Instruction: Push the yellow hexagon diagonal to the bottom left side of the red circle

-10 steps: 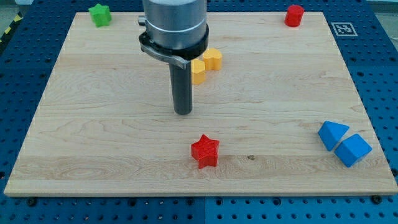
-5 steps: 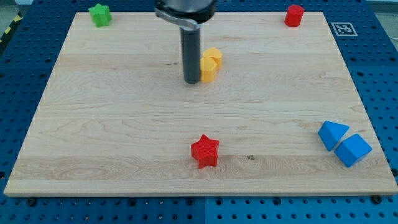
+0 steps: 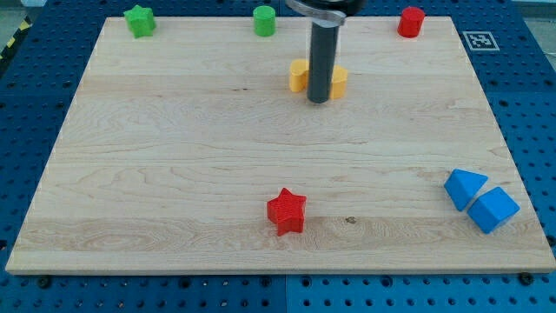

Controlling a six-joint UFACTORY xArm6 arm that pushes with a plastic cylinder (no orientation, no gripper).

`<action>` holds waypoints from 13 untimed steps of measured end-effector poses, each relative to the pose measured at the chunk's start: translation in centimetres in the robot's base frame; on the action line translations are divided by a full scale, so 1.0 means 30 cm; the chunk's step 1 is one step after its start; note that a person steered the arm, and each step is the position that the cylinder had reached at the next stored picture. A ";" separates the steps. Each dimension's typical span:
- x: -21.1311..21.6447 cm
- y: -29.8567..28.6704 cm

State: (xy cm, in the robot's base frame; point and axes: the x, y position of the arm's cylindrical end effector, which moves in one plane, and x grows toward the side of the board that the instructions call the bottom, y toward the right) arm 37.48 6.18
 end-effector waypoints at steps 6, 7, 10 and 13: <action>-0.080 0.275; -0.027 0.454; -0.062 0.628; -0.090 0.628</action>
